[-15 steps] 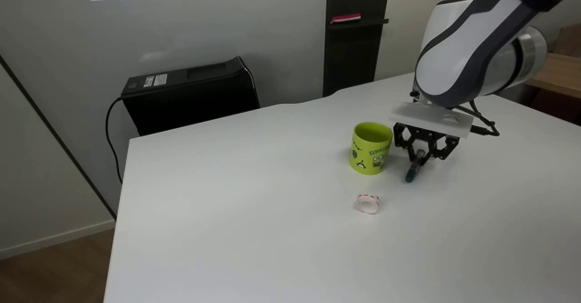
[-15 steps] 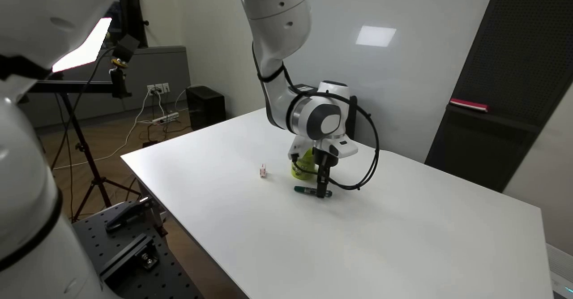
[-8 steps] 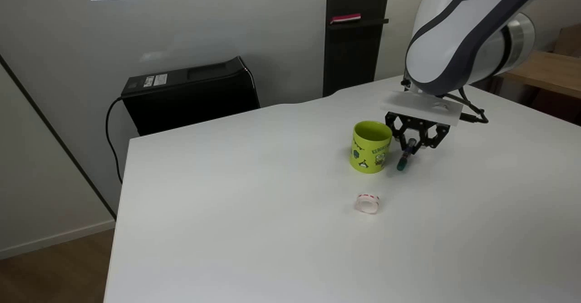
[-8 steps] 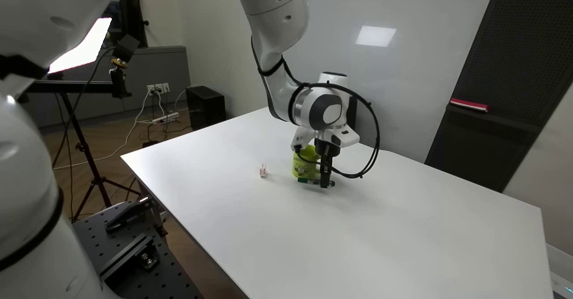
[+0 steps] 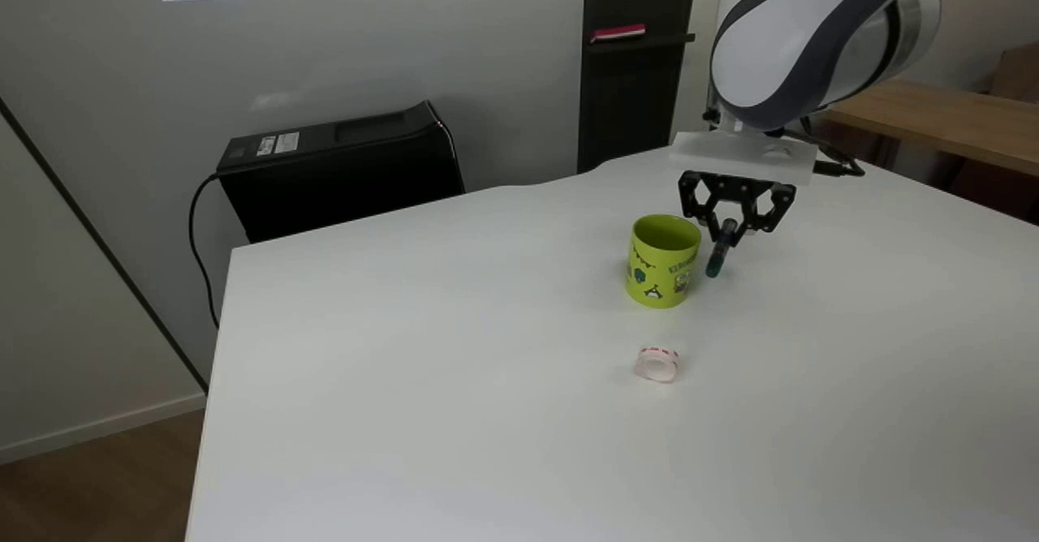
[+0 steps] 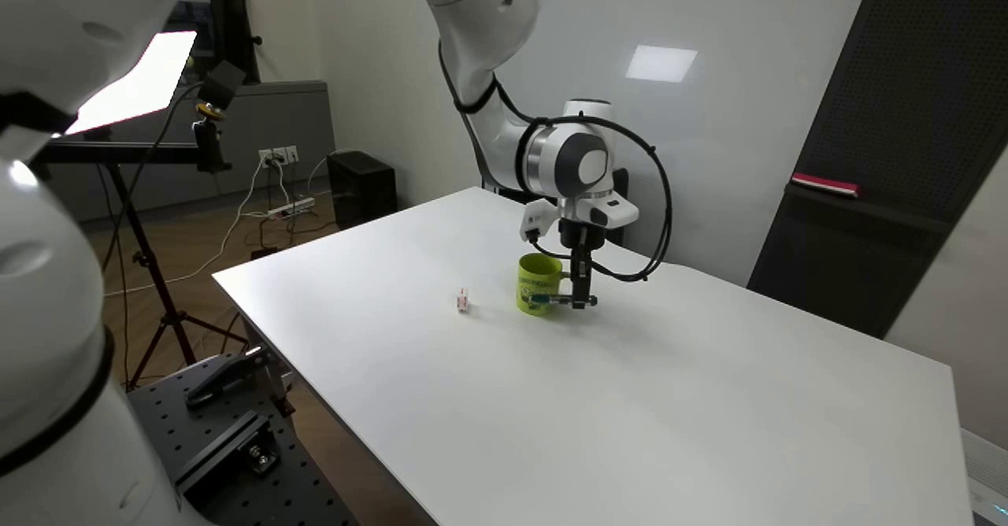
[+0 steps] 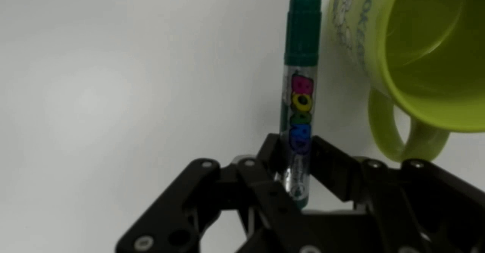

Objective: Put the marker inside the yellow mug

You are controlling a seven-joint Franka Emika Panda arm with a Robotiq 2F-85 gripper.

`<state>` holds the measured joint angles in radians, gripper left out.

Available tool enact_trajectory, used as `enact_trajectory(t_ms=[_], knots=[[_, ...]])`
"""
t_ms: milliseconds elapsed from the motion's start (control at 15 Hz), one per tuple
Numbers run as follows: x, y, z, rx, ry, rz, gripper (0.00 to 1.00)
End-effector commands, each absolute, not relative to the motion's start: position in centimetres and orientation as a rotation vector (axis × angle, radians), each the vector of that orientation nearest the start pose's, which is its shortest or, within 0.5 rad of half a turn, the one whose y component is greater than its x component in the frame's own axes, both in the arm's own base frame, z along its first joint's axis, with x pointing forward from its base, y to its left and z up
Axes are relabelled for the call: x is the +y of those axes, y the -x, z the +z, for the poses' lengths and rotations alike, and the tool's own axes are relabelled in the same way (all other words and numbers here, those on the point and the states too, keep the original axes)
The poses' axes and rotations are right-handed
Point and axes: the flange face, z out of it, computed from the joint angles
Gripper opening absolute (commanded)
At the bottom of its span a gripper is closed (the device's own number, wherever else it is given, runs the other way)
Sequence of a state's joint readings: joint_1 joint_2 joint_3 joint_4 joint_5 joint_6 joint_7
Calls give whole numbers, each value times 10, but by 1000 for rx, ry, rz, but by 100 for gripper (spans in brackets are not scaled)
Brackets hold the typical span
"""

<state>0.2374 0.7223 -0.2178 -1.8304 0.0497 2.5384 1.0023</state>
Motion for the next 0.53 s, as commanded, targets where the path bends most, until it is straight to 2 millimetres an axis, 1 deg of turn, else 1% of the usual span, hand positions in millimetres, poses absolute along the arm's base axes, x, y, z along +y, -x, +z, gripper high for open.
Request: enact_trajectory(t_ms=[0,467], knots=[[27,-651,166,1527,2900,-114,6],[43,-662,184,1477,3013,-146,6]])
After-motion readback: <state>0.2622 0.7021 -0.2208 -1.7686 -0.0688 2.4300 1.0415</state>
